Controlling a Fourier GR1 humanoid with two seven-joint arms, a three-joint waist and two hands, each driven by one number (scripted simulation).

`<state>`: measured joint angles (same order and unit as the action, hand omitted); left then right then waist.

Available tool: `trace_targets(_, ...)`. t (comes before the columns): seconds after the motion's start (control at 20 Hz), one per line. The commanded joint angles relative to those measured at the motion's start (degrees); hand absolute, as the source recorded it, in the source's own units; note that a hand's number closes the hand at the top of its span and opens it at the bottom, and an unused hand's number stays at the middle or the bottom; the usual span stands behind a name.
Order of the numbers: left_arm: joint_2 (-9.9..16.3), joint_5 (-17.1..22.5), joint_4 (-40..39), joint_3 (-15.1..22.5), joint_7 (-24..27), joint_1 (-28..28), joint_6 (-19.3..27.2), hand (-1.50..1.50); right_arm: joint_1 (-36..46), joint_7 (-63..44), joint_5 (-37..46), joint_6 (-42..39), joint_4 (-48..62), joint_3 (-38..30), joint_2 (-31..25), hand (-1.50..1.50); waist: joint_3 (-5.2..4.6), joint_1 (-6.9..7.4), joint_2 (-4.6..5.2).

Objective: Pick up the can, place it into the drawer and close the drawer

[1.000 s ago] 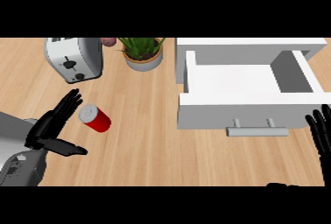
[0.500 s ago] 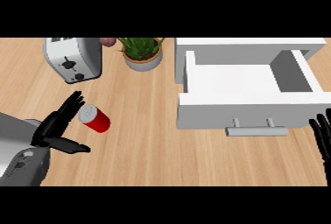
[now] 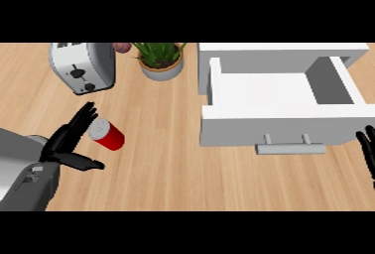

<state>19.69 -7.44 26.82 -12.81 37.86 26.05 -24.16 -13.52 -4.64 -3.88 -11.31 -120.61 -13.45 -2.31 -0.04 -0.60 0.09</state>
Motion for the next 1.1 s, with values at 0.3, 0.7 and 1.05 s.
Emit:
trace_targets(0.3,-1.3,-1.3,-8.0,-0.1,4.1,5.1,3.0,-1.50,-0.7,-1.1,2.3,0.6,-1.9,1.8,2.0,-1.50,-0.01,-0.17,0.07)
trace_targets(0.7,-3.1,-1.6,-12.8,-0.3,3.2,9.8,4.6,-1.50,-1.0,-1.5,2.4,0.6,-3.5,2.2,2.3,-1.50,-0.04,-0.56,0.20)
trace_targets(1.05,-4.1,-2.1,-10.6,1.1,4.0,9.0,2.5,-1.50,-2.2,3.2,0.0,-1.5,0.7,-0.8,1.2,-1.50,0.02,-0.09,0.03)
